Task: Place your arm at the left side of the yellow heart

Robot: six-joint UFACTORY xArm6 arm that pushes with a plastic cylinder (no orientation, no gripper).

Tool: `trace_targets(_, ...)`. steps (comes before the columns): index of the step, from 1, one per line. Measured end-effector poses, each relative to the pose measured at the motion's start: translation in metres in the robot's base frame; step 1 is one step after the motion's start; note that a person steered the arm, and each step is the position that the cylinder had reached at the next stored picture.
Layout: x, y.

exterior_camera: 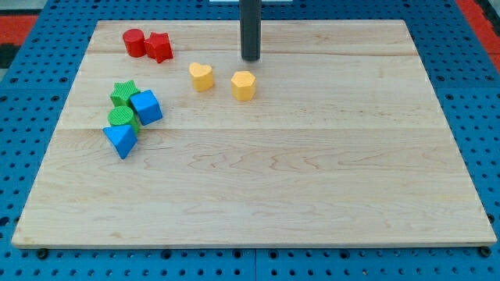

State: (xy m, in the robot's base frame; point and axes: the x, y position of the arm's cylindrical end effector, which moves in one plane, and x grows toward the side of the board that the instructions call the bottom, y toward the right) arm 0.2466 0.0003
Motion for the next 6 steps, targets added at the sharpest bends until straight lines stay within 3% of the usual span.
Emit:
trace_targets(1, -0.013, -0.046)
trace_targets(3, 0.031, -0.144)
trace_targets(4, 0.045, -0.152)
trace_targets(5, 0.089, -0.116)
trace_targets(6, 0.101, -0.076)
